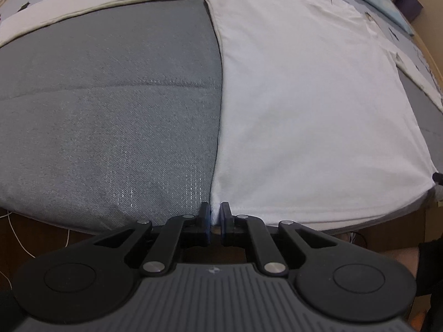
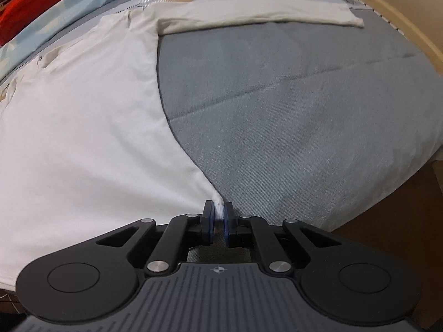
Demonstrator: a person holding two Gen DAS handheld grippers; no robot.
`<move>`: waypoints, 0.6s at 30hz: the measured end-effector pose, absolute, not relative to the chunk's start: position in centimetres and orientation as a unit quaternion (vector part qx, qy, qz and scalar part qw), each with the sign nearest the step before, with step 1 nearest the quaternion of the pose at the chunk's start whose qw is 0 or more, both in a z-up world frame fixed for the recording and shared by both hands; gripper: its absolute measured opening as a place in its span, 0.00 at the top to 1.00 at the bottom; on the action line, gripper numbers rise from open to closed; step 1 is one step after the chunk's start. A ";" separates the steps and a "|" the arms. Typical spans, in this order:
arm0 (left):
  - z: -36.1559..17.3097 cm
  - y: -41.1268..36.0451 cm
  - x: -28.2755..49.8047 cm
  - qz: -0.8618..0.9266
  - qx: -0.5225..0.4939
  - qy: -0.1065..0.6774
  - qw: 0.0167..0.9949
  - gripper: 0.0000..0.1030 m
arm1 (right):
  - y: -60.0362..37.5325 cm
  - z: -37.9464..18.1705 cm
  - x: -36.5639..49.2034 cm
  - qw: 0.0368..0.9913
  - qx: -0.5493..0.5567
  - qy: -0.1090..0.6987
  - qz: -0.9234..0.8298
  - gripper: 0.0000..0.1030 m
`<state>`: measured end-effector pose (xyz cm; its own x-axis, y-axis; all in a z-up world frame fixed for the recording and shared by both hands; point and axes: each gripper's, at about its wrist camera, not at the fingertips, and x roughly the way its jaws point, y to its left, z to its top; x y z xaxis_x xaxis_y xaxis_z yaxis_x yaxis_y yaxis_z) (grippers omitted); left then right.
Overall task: Fold small clothes
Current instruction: 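Grasp the hem with both grippers and pull to straighten the shirt body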
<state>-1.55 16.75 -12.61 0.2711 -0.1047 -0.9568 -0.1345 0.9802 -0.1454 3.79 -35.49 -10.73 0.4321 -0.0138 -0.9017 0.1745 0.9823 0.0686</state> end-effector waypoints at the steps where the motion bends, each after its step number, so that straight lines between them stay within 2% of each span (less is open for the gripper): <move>1: -12.5 16.7 -1.5 0.010 -0.095 0.601 0.794 0.90 | -35.4 -10.9 3.9 0.841 0.077 0.532 -0.057 0.93; 4: -10.6 16.5 -2.0 0.012 -0.075 0.556 0.828 0.81 | -35.3 -10.4 4.0 0.847 0.067 0.522 -0.075 0.85; 7: -9.5 16.1 -1.9 -0.012 -0.082 0.527 0.846 0.79 | -34.9 -8.8 3.5 0.874 0.065 0.478 -0.057 0.80; 9: -10.3 15.7 -1.6 -0.026 -0.086 0.542 0.835 0.77 | -34.2 -8.6 3.4 0.879 0.064 0.472 -0.032 0.73; 11: -12.3 15.2 -1.3 -0.022 -0.061 0.583 0.810 0.77 | -33.6 -9.9 3.6 0.858 0.059 0.510 -0.011 0.67; 13: -12.7 14.8 -1.1 -0.017 -0.044 0.589 0.807 0.77 | -33.1 -11.7 4.0 0.829 0.042 0.557 -0.013 0.67; 15: -11.8 14.8 -1.1 -0.019 -0.046 0.572 0.819 0.74 | -32.6 -10.9 3.8 0.845 0.026 0.533 -0.012 0.67; 17: -11.5 15.0 -1.1 -0.022 -0.054 0.562 0.825 0.63 | -32.5 -10.2 3.5 0.858 0.023 0.513 -0.010 0.66; 18: -11.7 15.1 -1.0 -0.018 -0.055 0.568 0.821 0.61 | -32.6 -10.6 3.6 0.850 0.021 0.525 -0.015 0.66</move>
